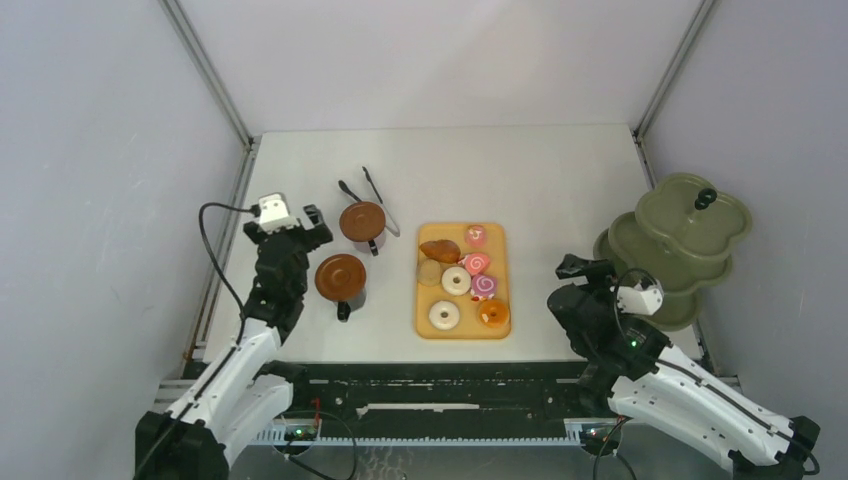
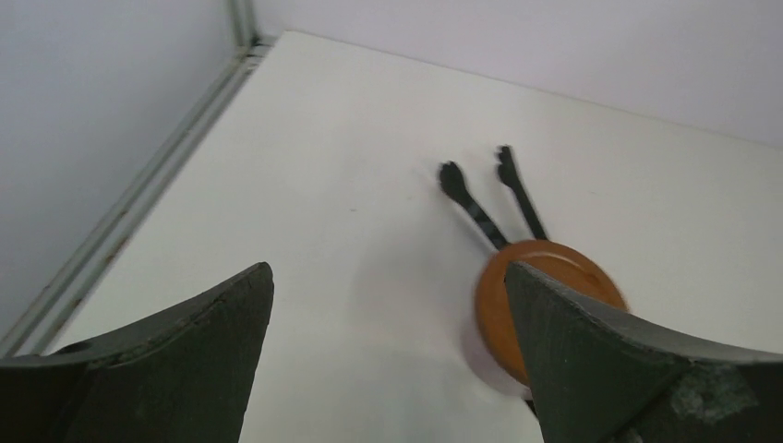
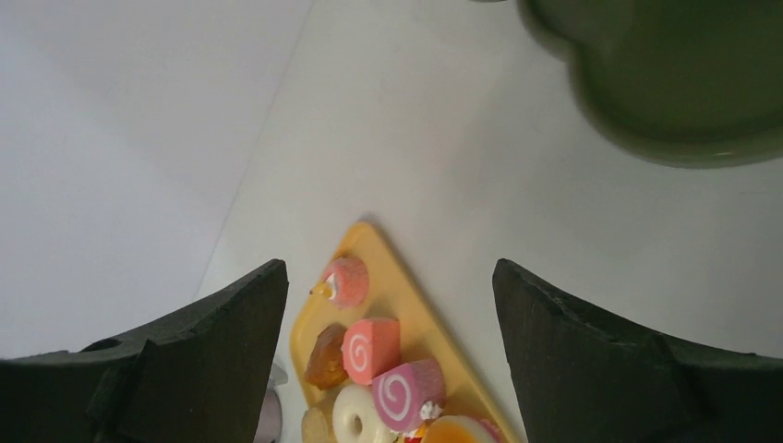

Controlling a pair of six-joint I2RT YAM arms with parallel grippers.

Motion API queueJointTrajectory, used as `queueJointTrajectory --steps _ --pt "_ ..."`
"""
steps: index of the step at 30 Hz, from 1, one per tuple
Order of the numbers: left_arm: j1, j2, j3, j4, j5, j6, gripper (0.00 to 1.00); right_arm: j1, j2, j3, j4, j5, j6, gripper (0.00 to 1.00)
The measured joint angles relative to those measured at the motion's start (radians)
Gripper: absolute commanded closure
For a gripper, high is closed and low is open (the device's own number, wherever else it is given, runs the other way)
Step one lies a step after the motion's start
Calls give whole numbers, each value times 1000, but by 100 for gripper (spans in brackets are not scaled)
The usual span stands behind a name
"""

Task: Serve the afternoon tea
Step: Move the desert table to the center of the board.

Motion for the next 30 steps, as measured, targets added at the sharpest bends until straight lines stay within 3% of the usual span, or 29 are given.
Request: queueJointTrajectory --steps 8,14,22,30 --pt "-328 86 180 -126 -68 29 0 -27 -33 1 -287 60 328 12" --pt "-501 138 223 -138 -130 55 0 -64 -32 1 -446 98 474 13" --pt "-624 178 223 -134 -170 67 0 -137 -68 1 -535 152 487 17" --pt "-660 177 222 -90 -183 68 0 -235 -111 -11 -475 182 486 25"
